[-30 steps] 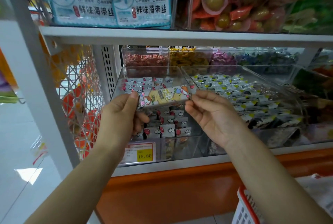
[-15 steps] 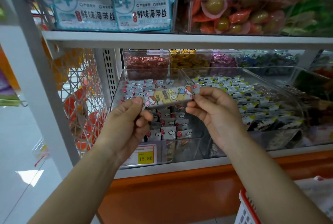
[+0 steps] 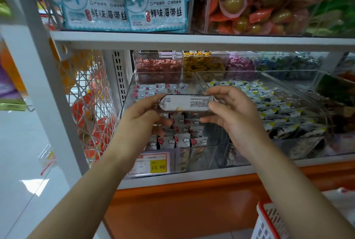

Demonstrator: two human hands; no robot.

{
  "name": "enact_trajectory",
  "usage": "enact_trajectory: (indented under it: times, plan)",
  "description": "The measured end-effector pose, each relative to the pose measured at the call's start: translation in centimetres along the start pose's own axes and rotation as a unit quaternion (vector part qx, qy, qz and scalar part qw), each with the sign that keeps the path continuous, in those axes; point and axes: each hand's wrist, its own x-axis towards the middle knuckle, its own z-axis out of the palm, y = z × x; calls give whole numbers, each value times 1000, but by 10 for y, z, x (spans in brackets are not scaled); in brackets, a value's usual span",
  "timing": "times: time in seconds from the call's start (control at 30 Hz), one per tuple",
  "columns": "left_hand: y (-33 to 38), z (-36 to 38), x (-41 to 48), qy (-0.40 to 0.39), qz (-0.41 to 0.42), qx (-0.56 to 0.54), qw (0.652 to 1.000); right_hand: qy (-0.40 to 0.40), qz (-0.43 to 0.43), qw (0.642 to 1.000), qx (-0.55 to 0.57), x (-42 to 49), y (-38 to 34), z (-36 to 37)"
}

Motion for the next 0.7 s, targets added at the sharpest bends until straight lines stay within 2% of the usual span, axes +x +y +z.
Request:
enact_trajectory:
  times: [0.07, 0.23, 0.4, 0.53, 0.7]
  plan:
    - [1, -2, 1, -1, -20, -18, 1000, -22, -6, 999, -38, -1, 1, 2]
    - [-1, -8, 1, 13, 4, 77, 997, -40, -6, 995, -90, -2, 3, 4]
    - [3, -10, -1, -15, 8, 110, 994, -14, -8, 998, -58, -3, 1, 6]
    - [5, -4, -3, -41, 5, 118, 992, 35, -44, 992, -113, -3, 2, 7]
    - [3, 1, -3, -19, -3, 128, 992, 20, -108, 980, -168, -7, -2, 13]
